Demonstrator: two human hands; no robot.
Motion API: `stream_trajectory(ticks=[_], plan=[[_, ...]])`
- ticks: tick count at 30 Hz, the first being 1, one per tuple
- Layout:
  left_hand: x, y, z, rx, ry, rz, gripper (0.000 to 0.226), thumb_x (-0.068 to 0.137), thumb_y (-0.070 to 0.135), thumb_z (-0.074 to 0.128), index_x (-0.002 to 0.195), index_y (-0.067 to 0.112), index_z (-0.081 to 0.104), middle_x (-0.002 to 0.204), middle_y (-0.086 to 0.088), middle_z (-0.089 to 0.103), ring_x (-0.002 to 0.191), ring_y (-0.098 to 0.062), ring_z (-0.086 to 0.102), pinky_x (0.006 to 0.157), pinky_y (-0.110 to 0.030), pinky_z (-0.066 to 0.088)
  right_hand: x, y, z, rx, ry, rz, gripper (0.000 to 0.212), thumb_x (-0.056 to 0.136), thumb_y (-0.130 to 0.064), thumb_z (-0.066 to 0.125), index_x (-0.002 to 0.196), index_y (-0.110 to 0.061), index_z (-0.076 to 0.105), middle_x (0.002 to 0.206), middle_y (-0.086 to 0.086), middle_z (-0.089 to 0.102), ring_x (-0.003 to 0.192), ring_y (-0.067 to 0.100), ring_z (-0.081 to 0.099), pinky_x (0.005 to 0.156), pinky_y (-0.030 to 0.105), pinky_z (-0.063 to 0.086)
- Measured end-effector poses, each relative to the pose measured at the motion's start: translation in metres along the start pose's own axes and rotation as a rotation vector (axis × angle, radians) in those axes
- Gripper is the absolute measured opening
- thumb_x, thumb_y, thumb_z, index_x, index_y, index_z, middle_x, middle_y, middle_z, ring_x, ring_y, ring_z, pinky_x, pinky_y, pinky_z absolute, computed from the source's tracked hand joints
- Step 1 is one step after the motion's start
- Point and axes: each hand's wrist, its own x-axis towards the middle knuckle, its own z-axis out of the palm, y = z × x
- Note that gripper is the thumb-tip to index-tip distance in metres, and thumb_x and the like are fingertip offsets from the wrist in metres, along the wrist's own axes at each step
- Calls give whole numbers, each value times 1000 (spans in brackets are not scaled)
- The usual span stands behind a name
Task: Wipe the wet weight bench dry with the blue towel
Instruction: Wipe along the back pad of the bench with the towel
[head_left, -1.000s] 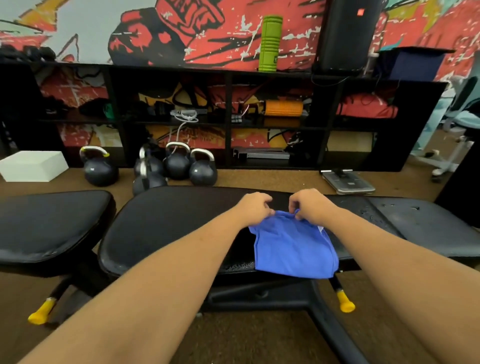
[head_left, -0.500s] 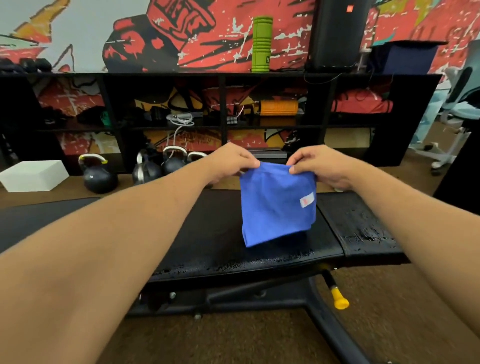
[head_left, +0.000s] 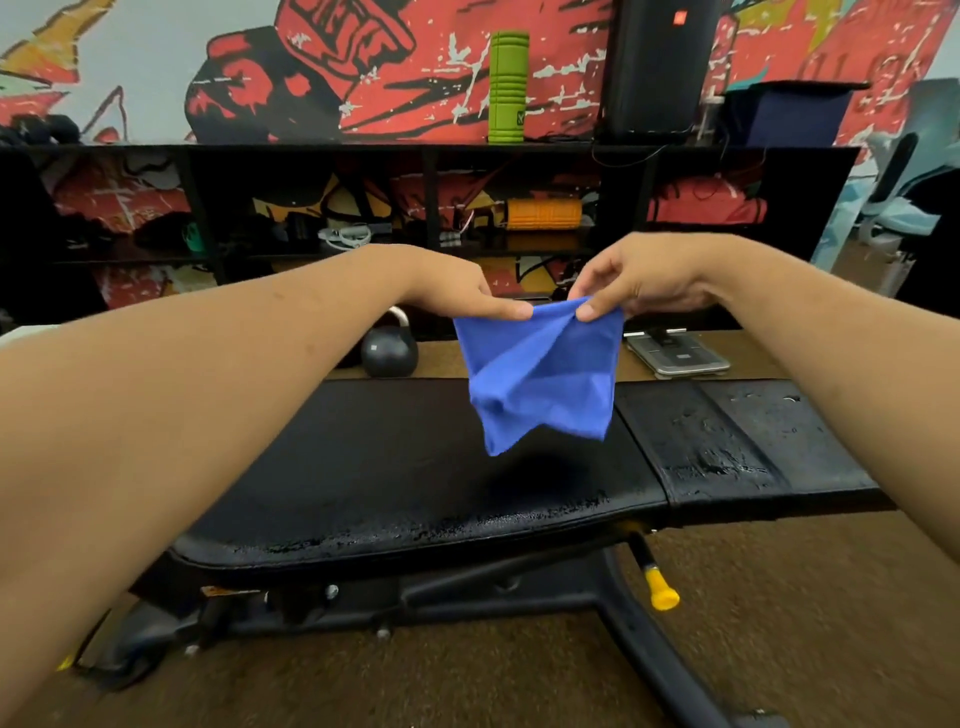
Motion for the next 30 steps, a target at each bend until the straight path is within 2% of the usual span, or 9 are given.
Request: stream_trajectory(ticks=[3, 5, 9, 12, 15, 18, 21, 25, 30], plan=[[7, 3, 6, 98, 11, -10, 76, 93, 75, 22, 120, 20, 67, 115, 1, 61, 101, -20, 54, 89, -34, 36, 8, 23, 9, 134, -97, 56, 63, 52, -28, 95, 107, -8, 73, 109, 8, 72, 106, 22, 64, 101, 40, 47], [12, 2, 8, 198, 54, 7, 74, 95, 73, 19, 125, 23, 64, 119, 0, 63, 107, -23, 51, 92, -38, 34, 13, 30, 15, 247, -181, 70, 75, 53, -31, 95, 117, -5, 67, 117, 12, 68, 109, 24, 64, 99, 39, 48], [17, -2, 12, 492, 106, 79, 68, 84, 86, 21, 118, 43, 61, 93, 8, 59, 108, -19, 38, 89, -43, 24, 18, 26, 22, 302, -209, 84, 48, 77, -24, 75, 119, -5, 64, 115, 10, 65, 103, 19, 61, 86, 31, 51], [22, -10, 15, 645, 236, 105, 46, 93, 70, 39, 117, 41, 65, 103, 6, 58, 117, -16, 35, 93, -45, 26, 26, 24, 22, 342, -185, 121, 51, 72, -28, 81, 117, -9, 67, 112, 8, 65, 101, 19, 60, 88, 34, 51], [33, -23, 20, 660, 360, 153, 25, 99, 41, 42, 109, 38, 65, 116, 11, 58, 129, -12, 35, 89, -44, 24, 32, 22, 20, 432, -52, 219, 23, 82, -17, 73, 104, -16, 65, 101, 3, 66, 89, 18, 63, 75, 34, 52], [41, -33, 26, 572, 450, 185, 28, 99, 41, 38, 97, 32, 65, 118, 17, 58, 133, -9, 36, 88, -43, 24, 37, 23, 12, 498, 66, 214, 19, 82, -11, 72, 98, -17, 63, 98, 4, 66, 88, 20, 65, 79, 38, 53], [49, -35, 28, 566, 511, 155, 36, 98, 44, 39, 81, 26, 65, 114, 17, 58, 132, -12, 38, 90, -46, 30, 41, 25, 9, 449, 62, 101, 19, 83, -2, 69, 97, -13, 65, 103, 8, 67, 96, 23, 67, 85, 39, 56], [56, -33, 26, 565, 611, 29, 41, 93, 60, 50, 98, 27, 74, 118, 2, 52, 118, -25, 38, 87, -46, 31, 41, 23, 0, 199, 83, 48, 27, 85, -1, 69, 112, -3, 68, 110, 11, 70, 103, 23, 67, 87, 34, 57], [62, -20, 10, 441, 697, -60, 44, 92, 53, 58, 111, 17, 72, 119, -13, 42, 115, -36, 37, 83, -45, 38, 41, -2, -28, 118, 368, -65, 12, 79, -7, 77, 90, -9, 72, 89, 6, 70, 90, 21, 68, 78, 34, 59]])
